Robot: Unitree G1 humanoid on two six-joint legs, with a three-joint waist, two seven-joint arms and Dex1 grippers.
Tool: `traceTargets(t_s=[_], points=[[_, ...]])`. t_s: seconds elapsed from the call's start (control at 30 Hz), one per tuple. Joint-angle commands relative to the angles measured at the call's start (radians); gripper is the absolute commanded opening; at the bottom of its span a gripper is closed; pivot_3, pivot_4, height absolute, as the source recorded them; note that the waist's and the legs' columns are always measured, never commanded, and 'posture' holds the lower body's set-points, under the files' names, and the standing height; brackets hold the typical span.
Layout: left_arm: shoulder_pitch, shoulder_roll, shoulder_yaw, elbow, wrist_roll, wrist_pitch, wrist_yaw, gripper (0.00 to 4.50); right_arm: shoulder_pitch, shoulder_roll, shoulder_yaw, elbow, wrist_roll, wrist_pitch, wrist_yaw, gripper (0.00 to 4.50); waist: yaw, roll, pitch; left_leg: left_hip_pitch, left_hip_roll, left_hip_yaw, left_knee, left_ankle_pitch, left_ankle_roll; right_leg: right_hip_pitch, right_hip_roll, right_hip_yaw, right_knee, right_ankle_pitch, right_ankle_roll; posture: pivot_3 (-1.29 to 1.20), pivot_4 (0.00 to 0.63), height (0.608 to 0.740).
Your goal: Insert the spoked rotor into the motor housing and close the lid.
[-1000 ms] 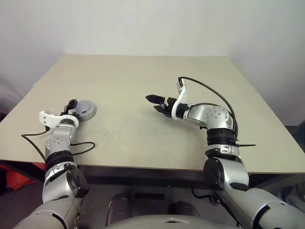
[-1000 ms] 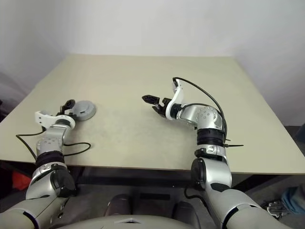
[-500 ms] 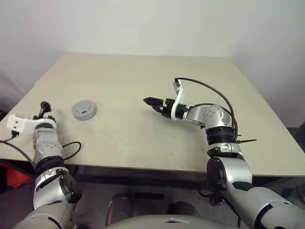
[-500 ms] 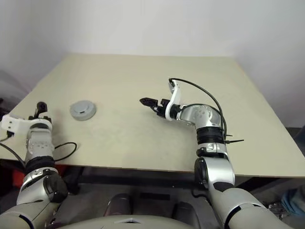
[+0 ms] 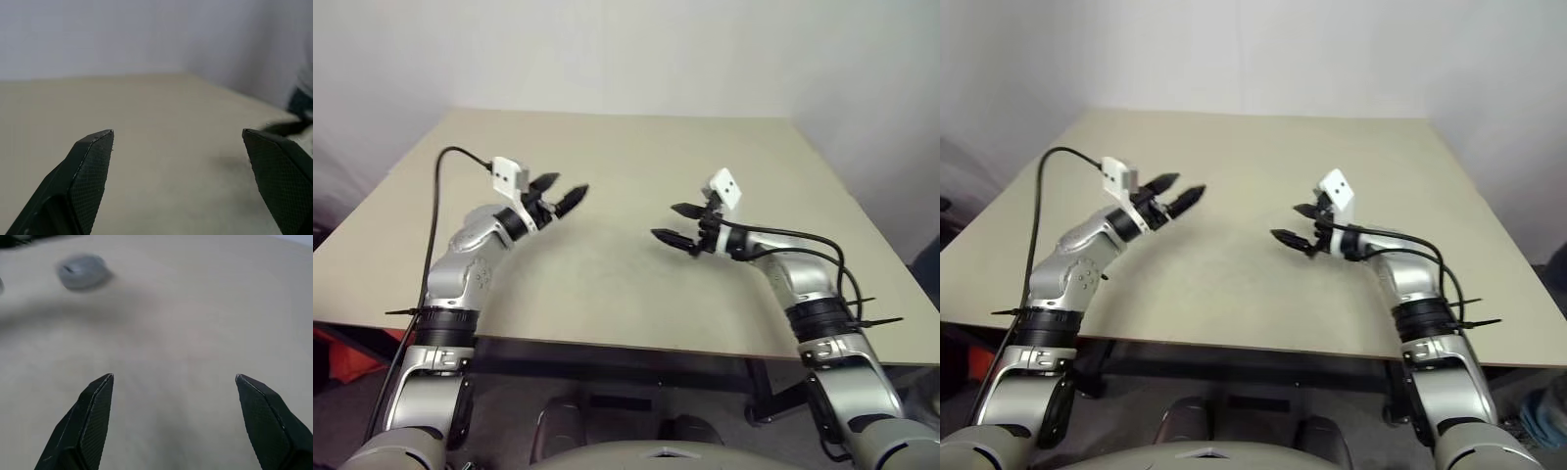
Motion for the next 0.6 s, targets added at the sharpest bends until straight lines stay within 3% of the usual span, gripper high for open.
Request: traceTargets(t_s=[0.03, 0.6], points=[[0.004, 0.008, -0.033, -0.024, 0.041, -0.01, -0.06, 4.47, -0.016, -0.023, -0.029, 0.061, -0.045, -0.087, -0.018, 4.5, -0.006, 0.0, 0.0, 0.0, 0.0, 0.0, 0.0, 0.0, 0.0, 0.0, 0.0, 0.0, 0.0, 0.0, -0.001, 0.0, 0.0, 0.74], [-0.001, -0.047, -0.018, 0.02, 0.101, -0.027, -0.064, 4.47, -0.011, 0.007, -0.092, 0.123, -0.044, -0.209, -0.046, 4.5, -0.005, 0.001, 0.0, -0.001, 0.0, 0.001, 0.006, -0.005, 0.009, 0.0, 0.0, 0.001, 0.0, 0.001, -0.003, 0.0, 0.0, 0.74]])
